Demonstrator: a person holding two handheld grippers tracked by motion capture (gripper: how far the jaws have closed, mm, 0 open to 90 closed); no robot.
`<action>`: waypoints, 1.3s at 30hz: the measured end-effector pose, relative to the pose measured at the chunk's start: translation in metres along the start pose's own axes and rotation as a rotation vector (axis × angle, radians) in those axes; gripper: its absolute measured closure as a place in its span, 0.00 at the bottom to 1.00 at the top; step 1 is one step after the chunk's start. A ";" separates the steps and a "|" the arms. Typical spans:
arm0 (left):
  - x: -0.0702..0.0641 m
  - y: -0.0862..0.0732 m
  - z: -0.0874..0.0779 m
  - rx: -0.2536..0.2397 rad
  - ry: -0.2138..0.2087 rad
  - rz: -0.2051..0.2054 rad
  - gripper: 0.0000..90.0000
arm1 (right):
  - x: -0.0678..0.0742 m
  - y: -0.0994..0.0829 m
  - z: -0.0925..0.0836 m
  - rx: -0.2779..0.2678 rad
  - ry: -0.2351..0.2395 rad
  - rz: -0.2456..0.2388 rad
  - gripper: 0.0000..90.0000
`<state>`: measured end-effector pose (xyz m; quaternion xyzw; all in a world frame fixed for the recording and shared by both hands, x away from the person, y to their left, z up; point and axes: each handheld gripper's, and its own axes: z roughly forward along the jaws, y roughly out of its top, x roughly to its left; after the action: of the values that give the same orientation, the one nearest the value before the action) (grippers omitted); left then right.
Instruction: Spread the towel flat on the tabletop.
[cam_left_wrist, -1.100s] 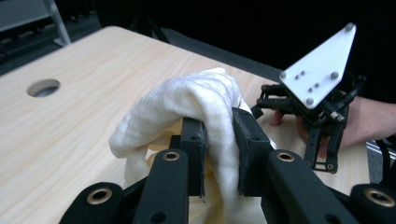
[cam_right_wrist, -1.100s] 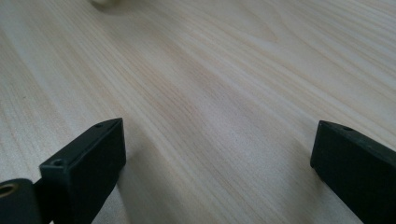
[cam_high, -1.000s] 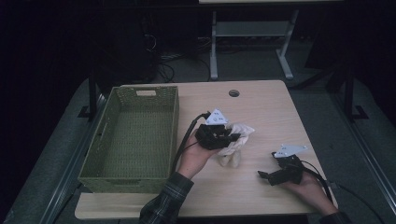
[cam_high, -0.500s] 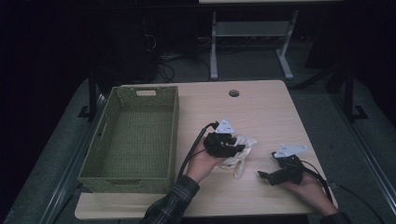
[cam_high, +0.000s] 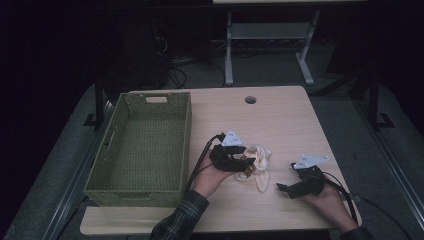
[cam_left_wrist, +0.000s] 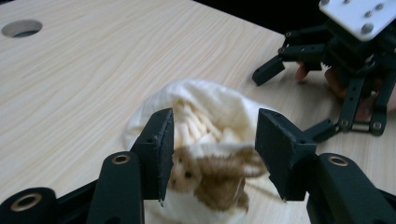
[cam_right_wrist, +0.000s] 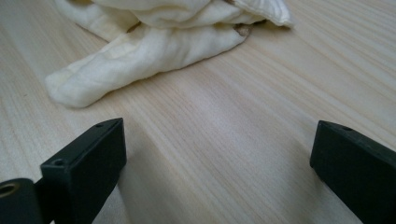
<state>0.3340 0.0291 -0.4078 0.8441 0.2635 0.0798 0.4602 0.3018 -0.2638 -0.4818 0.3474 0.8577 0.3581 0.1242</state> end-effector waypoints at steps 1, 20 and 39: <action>0.000 -0.002 -0.002 0.000 0.005 -0.002 0.52 | 0.000 0.000 -0.002 0.003 -0.005 0.005 0.11; -0.001 -0.022 -0.004 0.035 0.020 -0.025 0.51 | 0.015 0.025 0.006 -0.051 0.180 -0.047 0.45; -0.004 -0.022 -0.006 0.034 0.017 -0.018 0.51 | 0.022 0.030 0.011 -0.017 0.121 -0.108 0.94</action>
<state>0.3202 0.0407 -0.4223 0.8487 0.2765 0.0781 0.4440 0.3064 -0.2276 -0.4679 0.2773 0.8780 0.3786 0.0942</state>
